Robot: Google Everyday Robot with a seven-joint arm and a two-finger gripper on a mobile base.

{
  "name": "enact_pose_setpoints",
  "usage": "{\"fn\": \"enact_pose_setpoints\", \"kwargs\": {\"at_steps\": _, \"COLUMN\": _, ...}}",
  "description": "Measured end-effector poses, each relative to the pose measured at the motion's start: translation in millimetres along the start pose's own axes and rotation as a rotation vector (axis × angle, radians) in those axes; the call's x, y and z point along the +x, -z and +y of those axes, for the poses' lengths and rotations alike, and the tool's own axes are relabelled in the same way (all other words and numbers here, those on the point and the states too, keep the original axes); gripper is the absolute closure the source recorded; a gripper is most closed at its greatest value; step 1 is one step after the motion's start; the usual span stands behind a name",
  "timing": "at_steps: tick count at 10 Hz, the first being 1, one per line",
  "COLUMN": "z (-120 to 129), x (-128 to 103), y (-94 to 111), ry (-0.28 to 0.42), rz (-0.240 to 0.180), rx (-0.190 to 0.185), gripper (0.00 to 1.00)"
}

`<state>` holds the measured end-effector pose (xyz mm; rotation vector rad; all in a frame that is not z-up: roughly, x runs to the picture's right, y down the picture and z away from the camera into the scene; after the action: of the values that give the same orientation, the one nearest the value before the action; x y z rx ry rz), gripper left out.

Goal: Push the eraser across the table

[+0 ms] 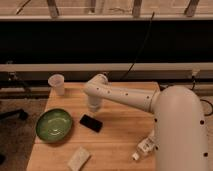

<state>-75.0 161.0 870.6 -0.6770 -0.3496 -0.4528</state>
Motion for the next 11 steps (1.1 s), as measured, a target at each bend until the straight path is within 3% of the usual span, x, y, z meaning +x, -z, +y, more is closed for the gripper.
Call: {"fn": "enact_pose_setpoints", "kwargs": {"at_steps": 11, "z": 4.6, "x": -9.3, "y": -0.2, "ry": 0.056, "rz": -0.005, "rx": -0.013, "gripper": 0.99}}
